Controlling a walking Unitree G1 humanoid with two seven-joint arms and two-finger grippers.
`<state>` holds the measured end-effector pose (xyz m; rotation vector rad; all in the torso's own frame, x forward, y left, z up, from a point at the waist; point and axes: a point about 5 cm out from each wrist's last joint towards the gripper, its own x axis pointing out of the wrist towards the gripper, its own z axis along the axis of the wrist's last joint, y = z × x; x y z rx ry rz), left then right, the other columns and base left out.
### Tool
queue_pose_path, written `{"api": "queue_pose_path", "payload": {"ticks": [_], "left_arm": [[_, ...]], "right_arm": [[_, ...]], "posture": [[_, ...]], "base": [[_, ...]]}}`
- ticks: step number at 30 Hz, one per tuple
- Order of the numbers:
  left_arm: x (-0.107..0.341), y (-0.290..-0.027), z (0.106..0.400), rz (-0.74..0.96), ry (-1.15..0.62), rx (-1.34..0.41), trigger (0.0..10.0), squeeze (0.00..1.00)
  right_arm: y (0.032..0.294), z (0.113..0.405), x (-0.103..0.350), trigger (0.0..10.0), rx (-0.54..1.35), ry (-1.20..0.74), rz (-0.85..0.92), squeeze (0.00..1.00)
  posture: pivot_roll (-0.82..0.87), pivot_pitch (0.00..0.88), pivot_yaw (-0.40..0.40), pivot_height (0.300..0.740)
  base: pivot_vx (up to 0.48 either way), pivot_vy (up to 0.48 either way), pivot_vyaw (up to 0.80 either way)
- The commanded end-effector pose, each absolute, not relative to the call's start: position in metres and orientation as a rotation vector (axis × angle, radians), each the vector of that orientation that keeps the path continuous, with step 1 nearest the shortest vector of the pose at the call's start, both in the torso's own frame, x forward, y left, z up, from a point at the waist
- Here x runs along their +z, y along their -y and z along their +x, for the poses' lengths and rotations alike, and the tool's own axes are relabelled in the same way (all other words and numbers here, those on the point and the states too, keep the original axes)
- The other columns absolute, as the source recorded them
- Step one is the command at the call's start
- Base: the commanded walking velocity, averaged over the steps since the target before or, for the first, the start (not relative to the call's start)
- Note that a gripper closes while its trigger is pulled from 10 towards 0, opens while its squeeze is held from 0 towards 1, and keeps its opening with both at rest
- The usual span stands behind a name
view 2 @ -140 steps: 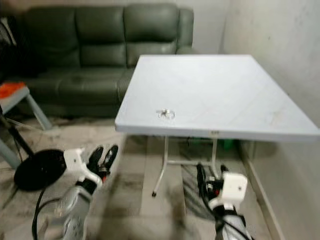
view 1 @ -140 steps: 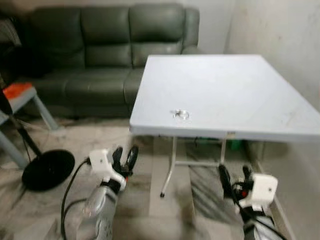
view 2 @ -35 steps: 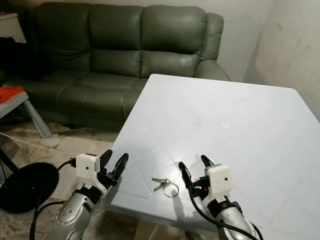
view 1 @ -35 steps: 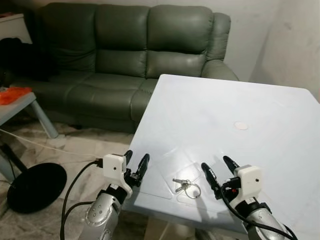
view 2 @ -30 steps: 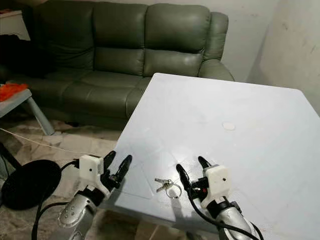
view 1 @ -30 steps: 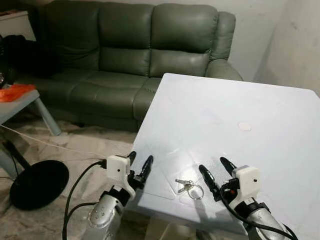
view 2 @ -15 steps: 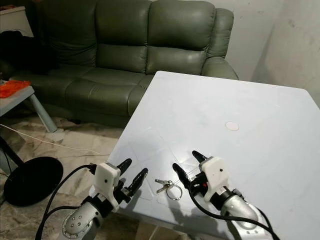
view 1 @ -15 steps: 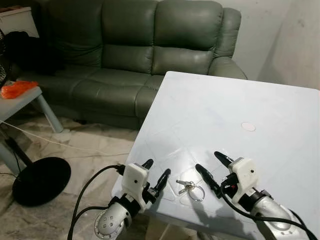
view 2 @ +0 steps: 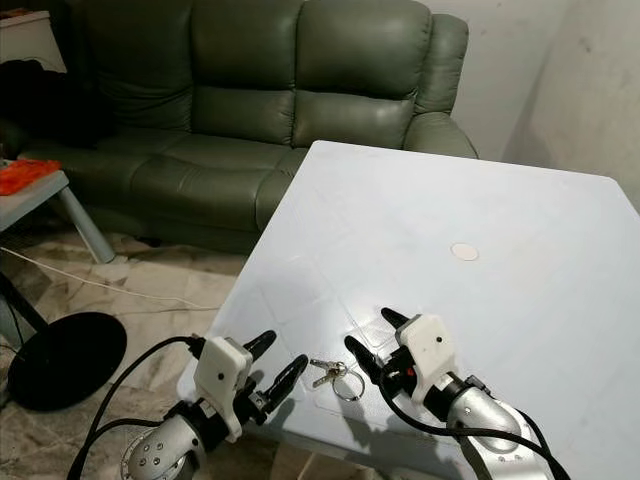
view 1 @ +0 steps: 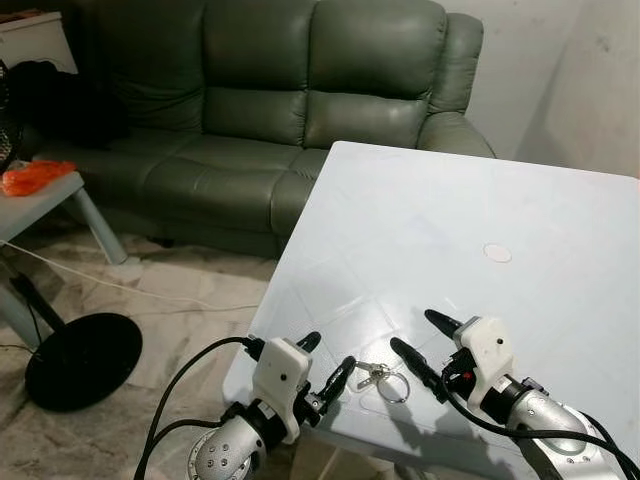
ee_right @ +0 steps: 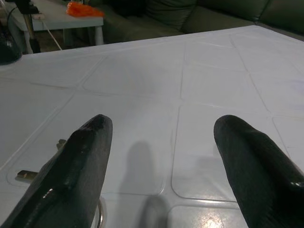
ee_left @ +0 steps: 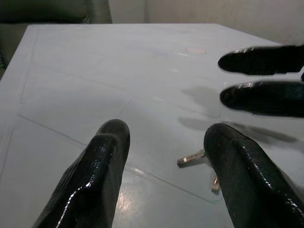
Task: Hang keys on a hook
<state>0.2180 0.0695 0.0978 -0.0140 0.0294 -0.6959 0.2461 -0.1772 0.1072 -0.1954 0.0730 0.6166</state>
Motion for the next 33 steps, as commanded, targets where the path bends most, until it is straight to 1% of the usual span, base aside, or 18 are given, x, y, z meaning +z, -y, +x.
{"api": "queue_pose_path", "payload": {"ticks": [1, 11, 14, 21, 25, 30, 33], "left_arm": [[0.1, -0.069, 0.216, -0.001, -0.028, -0.698, 10.0, 0.0], [0.1, -0.071, 0.216, -0.01, -0.034, -0.638, 10.0, 0.0], [0.1, -0.072, 0.218, -0.012, -0.031, -0.615, 10.0, 0.0], [0.098, -0.072, 0.22, -0.009, -0.034, -0.574, 10.0, 0.0], [0.1, -0.07, 0.221, -0.012, -0.029, -0.572, 10.0, 0.0], [0.101, -0.07, 0.222, -0.015, -0.025, -0.571, 10.0, 0.0], [0.101, -0.069, 0.222, -0.017, -0.025, -0.571, 10.0, 0.0]], "right_arm": [[0.174, 0.247, 0.114, 10.0, 0.629, -0.053, -0.22, 0.0], [0.17, 0.255, 0.113, 10.0, 0.645, -0.078, -0.253, 0.0], [0.166, 0.257, 0.114, 10.0, 0.689, -0.066, -0.274, 0.0], [0.161, 0.261, 0.11, 10.0, 0.758, -0.105, -0.299, 0.0], [0.159, 0.258, 0.106, 10.0, 0.815, -0.131, -0.32, 0.0], [0.158, 0.245, 0.096, 10.0, 0.908, -0.211, -0.318, 0.0], [0.159, 0.242, 0.092, 10.0, 0.925, -0.237, -0.328, 0.0]], "posture": [[-0.02, 0.088, -0.02, 0.74], [0.01, 0.112, -0.055, 0.74], [0.02, 0.118, -0.072, 0.74], [0.03, 0.122, -0.08, 0.74], [0.03, 0.123, -0.082, 0.74], [0.02, 0.126, -0.079, 0.74], [0.02, 0.126, -0.079, 0.74]], "base": [[0.0, 0.0, 0.0], [0.0, 0.0, 0.0], [0.0, 0.0, 0.0], [0.0, 0.0, 0.0], [0.0, 0.0, 0.0], [0.0, 0.0, 0.0], [0.0, 0.0, 0.0]]}}
